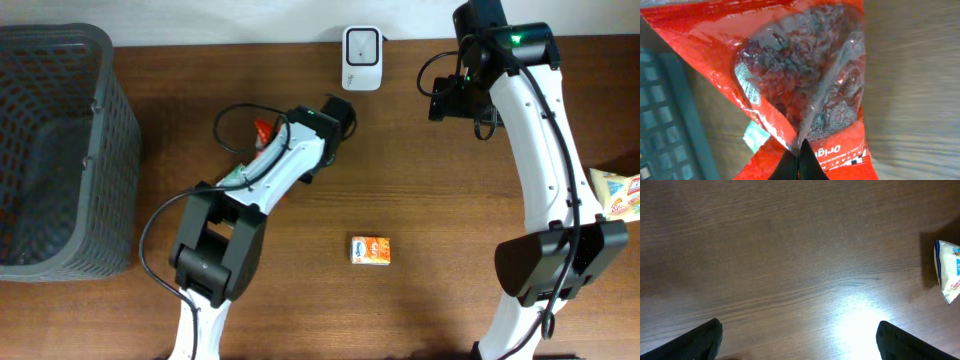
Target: Scan the item barcode
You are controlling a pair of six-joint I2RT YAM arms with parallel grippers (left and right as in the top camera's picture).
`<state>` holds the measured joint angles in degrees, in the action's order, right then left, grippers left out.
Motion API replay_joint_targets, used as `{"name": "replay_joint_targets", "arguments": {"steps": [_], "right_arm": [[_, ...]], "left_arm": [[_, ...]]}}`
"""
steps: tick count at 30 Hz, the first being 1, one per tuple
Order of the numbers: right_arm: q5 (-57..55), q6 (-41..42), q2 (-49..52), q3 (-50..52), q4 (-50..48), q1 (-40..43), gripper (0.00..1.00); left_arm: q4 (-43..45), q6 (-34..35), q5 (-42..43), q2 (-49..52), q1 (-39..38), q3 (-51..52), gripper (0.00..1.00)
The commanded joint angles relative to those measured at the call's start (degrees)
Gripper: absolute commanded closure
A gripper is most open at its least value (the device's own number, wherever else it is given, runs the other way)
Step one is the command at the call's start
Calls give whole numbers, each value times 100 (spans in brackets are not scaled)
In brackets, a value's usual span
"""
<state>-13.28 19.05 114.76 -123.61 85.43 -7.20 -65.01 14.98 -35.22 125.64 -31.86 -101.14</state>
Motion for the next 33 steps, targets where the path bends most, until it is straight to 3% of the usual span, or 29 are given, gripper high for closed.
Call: {"name": "replay_joint_targets", "arguments": {"steps": [1, 3, 5, 7, 9, 11, 18, 19, 20, 21, 27, 33], "right_arm": [[-90, -17, 15, 7, -2, 15, 1], [-90, -17, 15, 7, -2, 15, 2], [-90, -17, 15, 7, -2, 15, 2], [-90, -17, 15, 9, -2, 15, 2], [-90, -17, 15, 7, -2, 15, 2], [-90, -17, 15, 7, -2, 15, 2], [-90, -17, 15, 7, -2, 15, 2], [-90, -17, 15, 7, -2, 15, 2], [-90, -17, 15, 7, -2, 15, 1], [-90, -17, 15, 7, -2, 15, 2], [-90, -17, 15, 7, -2, 15, 2], [-90, -17, 15, 7, -2, 15, 2]], "left_arm": [[79, 236, 205, -35, -380, -9, 93], [116, 234, 203, -35, -514, -9, 66], [133, 234, 203, -35, -612, -9, 66], [131, 234, 205, -35, -658, -11, 58], [68, 234, 208, -35, -667, -28, 63], [-177, 234, 402, -42, -601, -203, 61], [-719, 232, 2492, -63, 243, -1298, 57], [-761, 227, 2855, -63, 435, -1405, 50], [-776, 225, 3362, -63, 758, -1445, 13], [-780, 210, 3521, -61, 905, -1438, 1], [-765, 208, 4118, 13, 1685, -1298, 1], [-188, -160, 4931, 144, 1856, -1027, 1]]}}
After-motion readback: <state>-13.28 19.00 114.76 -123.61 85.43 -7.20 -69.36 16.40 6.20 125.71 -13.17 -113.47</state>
